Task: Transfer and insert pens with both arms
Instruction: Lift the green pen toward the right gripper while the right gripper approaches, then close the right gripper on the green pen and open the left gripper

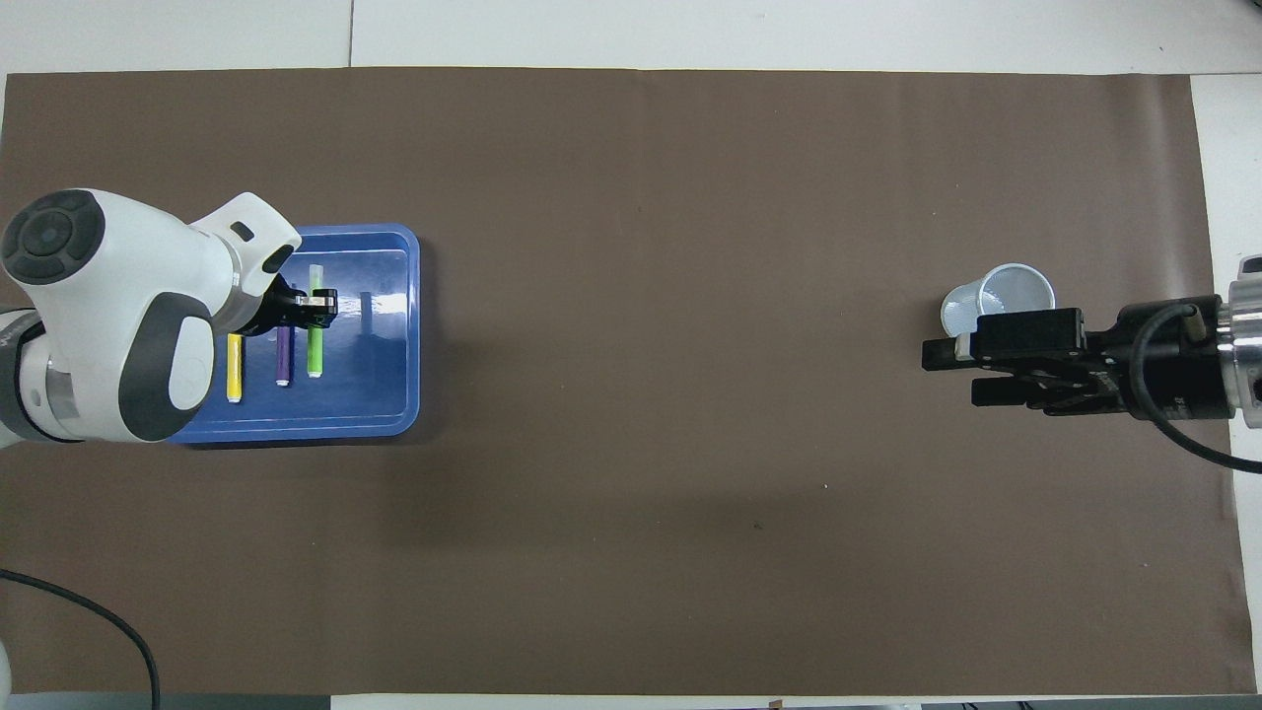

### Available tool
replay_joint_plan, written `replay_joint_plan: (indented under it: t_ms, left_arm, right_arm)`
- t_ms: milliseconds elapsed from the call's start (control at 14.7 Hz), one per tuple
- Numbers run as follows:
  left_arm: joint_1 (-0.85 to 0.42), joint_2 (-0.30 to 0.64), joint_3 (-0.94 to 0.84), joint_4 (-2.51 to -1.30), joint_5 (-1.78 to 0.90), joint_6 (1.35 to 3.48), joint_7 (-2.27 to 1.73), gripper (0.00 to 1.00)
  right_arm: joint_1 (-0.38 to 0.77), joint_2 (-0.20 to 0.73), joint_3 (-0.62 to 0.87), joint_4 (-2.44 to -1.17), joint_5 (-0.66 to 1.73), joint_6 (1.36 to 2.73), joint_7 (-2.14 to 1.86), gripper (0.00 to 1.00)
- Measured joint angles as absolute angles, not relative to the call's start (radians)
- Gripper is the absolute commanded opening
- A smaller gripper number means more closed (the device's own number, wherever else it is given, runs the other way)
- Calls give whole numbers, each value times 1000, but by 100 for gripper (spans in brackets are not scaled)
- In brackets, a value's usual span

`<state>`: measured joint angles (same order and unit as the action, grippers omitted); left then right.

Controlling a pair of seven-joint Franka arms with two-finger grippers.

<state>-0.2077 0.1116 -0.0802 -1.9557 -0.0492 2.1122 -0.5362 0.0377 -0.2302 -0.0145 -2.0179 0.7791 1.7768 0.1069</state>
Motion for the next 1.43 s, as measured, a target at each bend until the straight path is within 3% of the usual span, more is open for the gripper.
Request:
replay_joint_plan:
  t_ms: [408,816,952,1428]
  left_arm:
    - [-405,138,-86,-1848,-240,2128,-1108,0]
    - [-531,180,-87,-1792,-344,2315,-1533,0]
    - [-569,189,-86,-1791,-348,2355,-1618,0]
    - [-670,194,-86,-1791,-350,2445,-1757,0]
  right_arm:
    - [175,-210,3,-2138,938,2066,146,100]
    - [179,-145,1,-2185,1164,2114,85,100]
    - [194,-134,1,-2188,1173,2123,82,91]
    - [221,-109,2,-2198,1178,2185,82,80]
